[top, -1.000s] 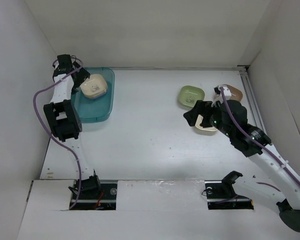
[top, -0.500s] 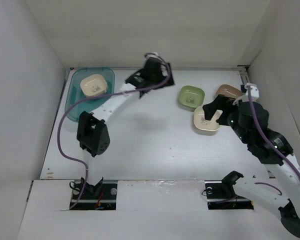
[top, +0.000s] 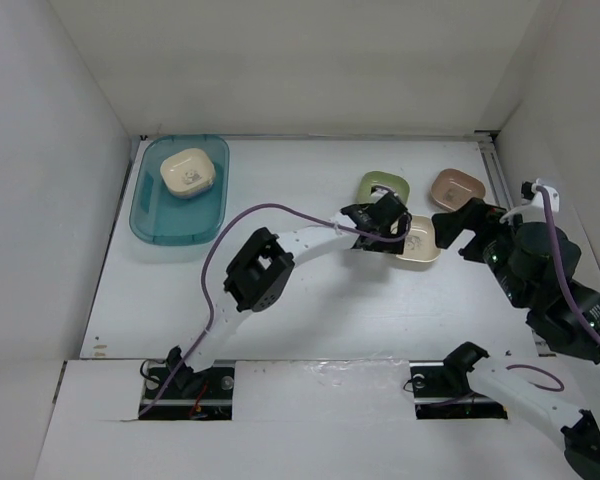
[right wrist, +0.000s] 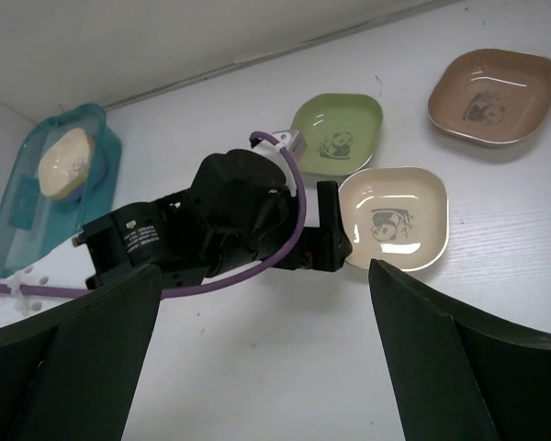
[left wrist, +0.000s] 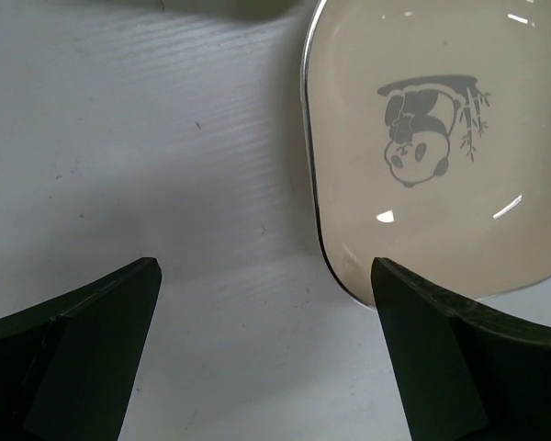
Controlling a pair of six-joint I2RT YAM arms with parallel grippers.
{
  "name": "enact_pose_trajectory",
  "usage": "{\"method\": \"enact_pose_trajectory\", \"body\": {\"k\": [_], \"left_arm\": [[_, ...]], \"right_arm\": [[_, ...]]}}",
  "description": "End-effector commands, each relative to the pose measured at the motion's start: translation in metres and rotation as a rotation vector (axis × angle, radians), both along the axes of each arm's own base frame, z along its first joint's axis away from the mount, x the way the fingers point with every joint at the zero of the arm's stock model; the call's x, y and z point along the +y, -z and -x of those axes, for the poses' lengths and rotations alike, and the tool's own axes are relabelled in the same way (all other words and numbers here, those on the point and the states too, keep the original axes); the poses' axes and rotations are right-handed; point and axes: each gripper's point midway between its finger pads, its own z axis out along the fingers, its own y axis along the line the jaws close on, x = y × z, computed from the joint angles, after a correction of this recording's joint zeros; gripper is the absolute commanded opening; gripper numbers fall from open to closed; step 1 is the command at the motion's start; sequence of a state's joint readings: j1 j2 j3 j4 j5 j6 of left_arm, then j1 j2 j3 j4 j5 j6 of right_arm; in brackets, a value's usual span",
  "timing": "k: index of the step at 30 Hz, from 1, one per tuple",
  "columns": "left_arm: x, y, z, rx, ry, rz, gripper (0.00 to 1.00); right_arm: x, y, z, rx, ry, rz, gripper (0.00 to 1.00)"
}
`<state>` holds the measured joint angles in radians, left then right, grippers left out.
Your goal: Place the plates into the plastic bin on the countertop
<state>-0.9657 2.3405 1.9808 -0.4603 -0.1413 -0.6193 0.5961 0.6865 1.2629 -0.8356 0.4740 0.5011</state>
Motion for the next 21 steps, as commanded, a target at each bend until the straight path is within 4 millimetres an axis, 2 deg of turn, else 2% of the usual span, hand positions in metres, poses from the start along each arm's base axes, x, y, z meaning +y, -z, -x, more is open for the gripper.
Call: {"method": "enact_pose_trajectory", "body": {"k": [1, 2, 3, 5, 6, 7, 9, 10, 12, 13, 15, 16, 17, 19, 21], "left_arm": [[0.000, -0.031, -0.026, -0.066, -0.083, 0.036, 0.98], [-0.001, -0.030, -0.028, -0.074, -0.089, 0.032, 0.97], [0.000, -0.020, -0.028, -0.064, -0.089, 0.017, 0.94], [0.003, -0.016, -0.030, -0.063, -0.109, -0.010, 0.85], [0.003, -0.018, -0.030, -0.058, -0.116, -0.008, 0.69], [0.007, -0.010, -0.029, -0.046, -0.133, -0.029, 0.60], [0.015, -0.007, -0.025, -0.041, -0.146, -0.044, 0.45], [0.028, 0.000, -0.016, -0.021, -0.145, -0.077, 0.35], [0.029, 0.003, -0.012, -0.024, -0.139, -0.052, 0.35], [0.041, 0.016, -0.004, -0.001, -0.138, -0.090, 0.30], [0.047, 0.023, 0.005, 0.012, -0.140, -0.118, 0.18], [0.051, 0.023, 0.007, 0.015, -0.140, -0.122, 0.11], [0.063, 0.024, 0.013, 0.019, -0.146, -0.152, 0.07], [0.078, 0.020, 0.015, -0.008, -0.175, -0.171, 0.06], [0.099, 0.011, 0.024, -0.024, -0.188, -0.189, 0.00]], "right_arm": [[0.004, -0.005, 0.003, -0.019, -0.034, -0.014, 1.00], [0.006, -0.005, 0.004, -0.018, -0.044, -0.017, 1.00], [0.006, -0.007, 0.003, -0.025, -0.044, -0.022, 1.00], [0.007, -0.008, 0.006, -0.031, -0.056, -0.029, 1.00], [0.008, -0.008, 0.006, -0.030, -0.065, -0.031, 1.00], [0.008, -0.008, 0.006, -0.030, -0.065, -0.031, 1.00], [0.008, -0.008, 0.006, -0.030, -0.065, -0.031, 1.00], [0.007, -0.010, 0.008, -0.038, -0.065, -0.036, 1.00], [0.007, -0.010, 0.008, -0.038, -0.065, -0.036, 1.00], [0.007, -0.010, 0.008, -0.038, -0.065, -0.036, 1.00], [0.007, -0.012, 0.007, -0.048, -0.067, -0.032, 1.00], [0.009, -0.016, 0.009, -0.056, -0.079, -0.040, 1.00], [0.009, -0.016, 0.009, -0.056, -0.079, -0.040, 1.00], [0.009, -0.019, 0.008, -0.064, -0.079, -0.045, 1.00], [0.013, -0.018, 0.010, -0.062, -0.100, -0.049, 1.00]]}}
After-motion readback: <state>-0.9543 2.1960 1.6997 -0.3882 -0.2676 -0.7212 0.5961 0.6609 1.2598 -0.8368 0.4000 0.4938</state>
